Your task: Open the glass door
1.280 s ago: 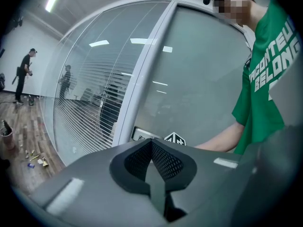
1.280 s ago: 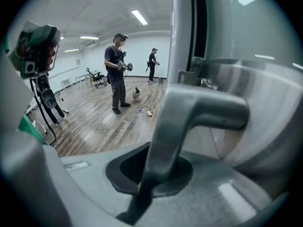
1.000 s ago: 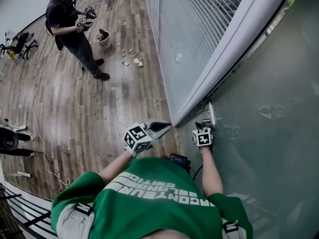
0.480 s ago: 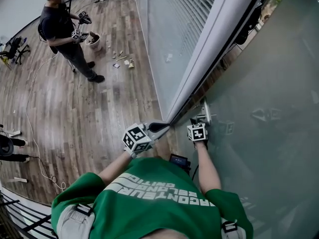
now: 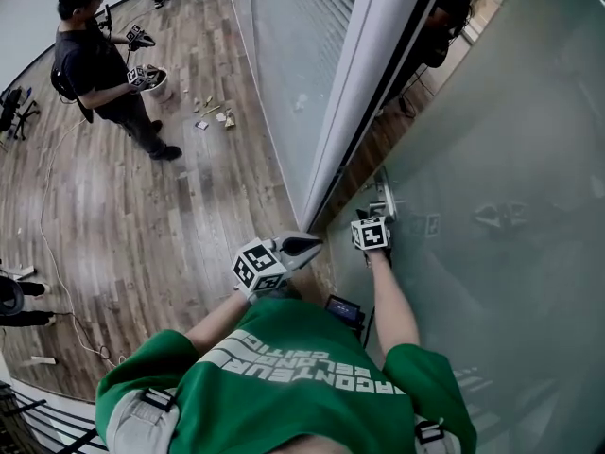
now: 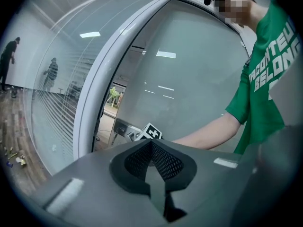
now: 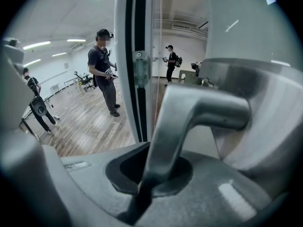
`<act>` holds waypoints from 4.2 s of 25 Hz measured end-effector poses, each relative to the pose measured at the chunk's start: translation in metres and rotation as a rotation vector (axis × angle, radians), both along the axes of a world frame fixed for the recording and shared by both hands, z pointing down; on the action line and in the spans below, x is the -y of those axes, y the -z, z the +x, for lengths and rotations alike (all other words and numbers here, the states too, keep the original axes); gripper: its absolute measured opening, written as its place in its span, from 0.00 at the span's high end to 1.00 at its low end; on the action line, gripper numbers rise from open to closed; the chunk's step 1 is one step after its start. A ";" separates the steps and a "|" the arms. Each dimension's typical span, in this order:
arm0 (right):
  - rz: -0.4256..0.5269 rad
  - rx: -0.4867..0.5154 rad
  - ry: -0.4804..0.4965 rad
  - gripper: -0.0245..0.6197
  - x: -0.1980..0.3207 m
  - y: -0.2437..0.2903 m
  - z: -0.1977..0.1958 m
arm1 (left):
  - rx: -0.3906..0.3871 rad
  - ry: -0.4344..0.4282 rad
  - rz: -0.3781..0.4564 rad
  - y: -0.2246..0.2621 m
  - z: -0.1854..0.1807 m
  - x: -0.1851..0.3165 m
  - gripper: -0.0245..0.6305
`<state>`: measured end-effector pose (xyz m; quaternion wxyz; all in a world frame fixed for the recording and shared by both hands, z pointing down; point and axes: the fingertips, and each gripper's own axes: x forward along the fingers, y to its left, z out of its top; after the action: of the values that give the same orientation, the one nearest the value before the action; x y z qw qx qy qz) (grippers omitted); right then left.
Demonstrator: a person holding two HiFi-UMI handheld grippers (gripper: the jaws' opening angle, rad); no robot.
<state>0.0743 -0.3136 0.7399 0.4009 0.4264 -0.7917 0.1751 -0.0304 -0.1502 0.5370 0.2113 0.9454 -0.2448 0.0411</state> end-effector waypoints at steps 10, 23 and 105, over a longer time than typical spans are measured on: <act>-0.006 -0.017 -0.075 0.97 0.024 -0.010 0.042 | 0.003 -0.111 -0.001 -0.005 0.029 0.003 0.94; 0.015 -0.027 -0.155 0.97 0.036 -0.005 0.097 | -0.011 -0.197 0.017 0.001 0.065 0.012 0.94; 0.009 0.044 -0.670 0.98 0.100 -0.109 0.630 | 0.074 -0.712 0.014 -0.082 0.492 0.160 0.94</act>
<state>0.7046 -0.4133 0.8488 0.3020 0.6611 -0.6166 0.3027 0.4616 -0.3098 0.6188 0.1681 0.9707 0.0922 0.1449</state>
